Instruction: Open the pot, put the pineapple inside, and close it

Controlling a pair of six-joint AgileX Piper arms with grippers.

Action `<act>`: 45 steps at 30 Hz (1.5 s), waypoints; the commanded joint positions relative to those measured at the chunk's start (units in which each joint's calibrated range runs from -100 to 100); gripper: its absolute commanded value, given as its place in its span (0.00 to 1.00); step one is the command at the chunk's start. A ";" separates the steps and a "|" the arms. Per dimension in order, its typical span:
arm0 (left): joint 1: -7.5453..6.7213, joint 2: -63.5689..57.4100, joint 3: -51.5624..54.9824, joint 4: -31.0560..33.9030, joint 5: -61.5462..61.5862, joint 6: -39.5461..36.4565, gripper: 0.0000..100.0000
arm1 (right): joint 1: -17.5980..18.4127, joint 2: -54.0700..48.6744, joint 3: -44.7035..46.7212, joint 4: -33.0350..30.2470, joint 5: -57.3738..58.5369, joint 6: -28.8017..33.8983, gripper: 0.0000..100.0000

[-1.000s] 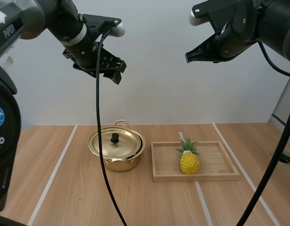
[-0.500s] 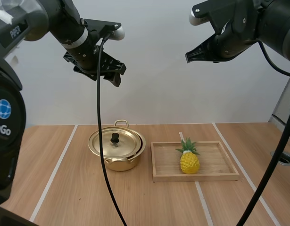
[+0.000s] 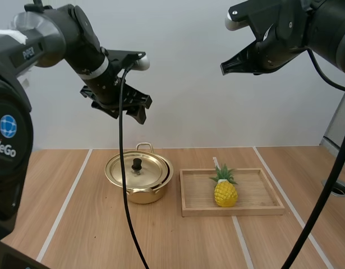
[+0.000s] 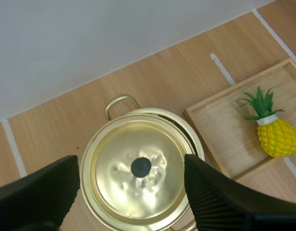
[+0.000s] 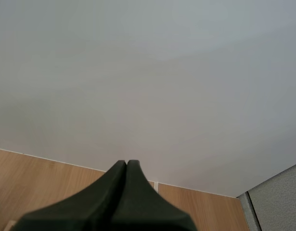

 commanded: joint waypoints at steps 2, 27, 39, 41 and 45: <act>-0.30 0.03 4.37 -1.83 -1.46 0.55 1.00 | -0.22 -0.44 -0.02 -0.05 -0.14 0.06 0.00; -2.95 9.84 14.21 -0.21 -21.36 1.07 1.00 | -0.22 -0.44 -0.02 0.03 2.85 -0.03 0.00; -2.95 13.68 14.25 2.35 -24.64 0.99 1.00 | -0.22 -0.44 -0.02 0.03 2.89 -0.03 0.00; -2.95 14.32 14.25 2.35 -24.64 0.99 1.00 | -0.22 -0.44 -0.02 0.03 2.89 -0.03 0.00; -2.95 14.89 14.25 2.59 -24.64 0.99 1.00 | -0.22 -0.44 -0.02 0.03 2.89 -0.03 0.00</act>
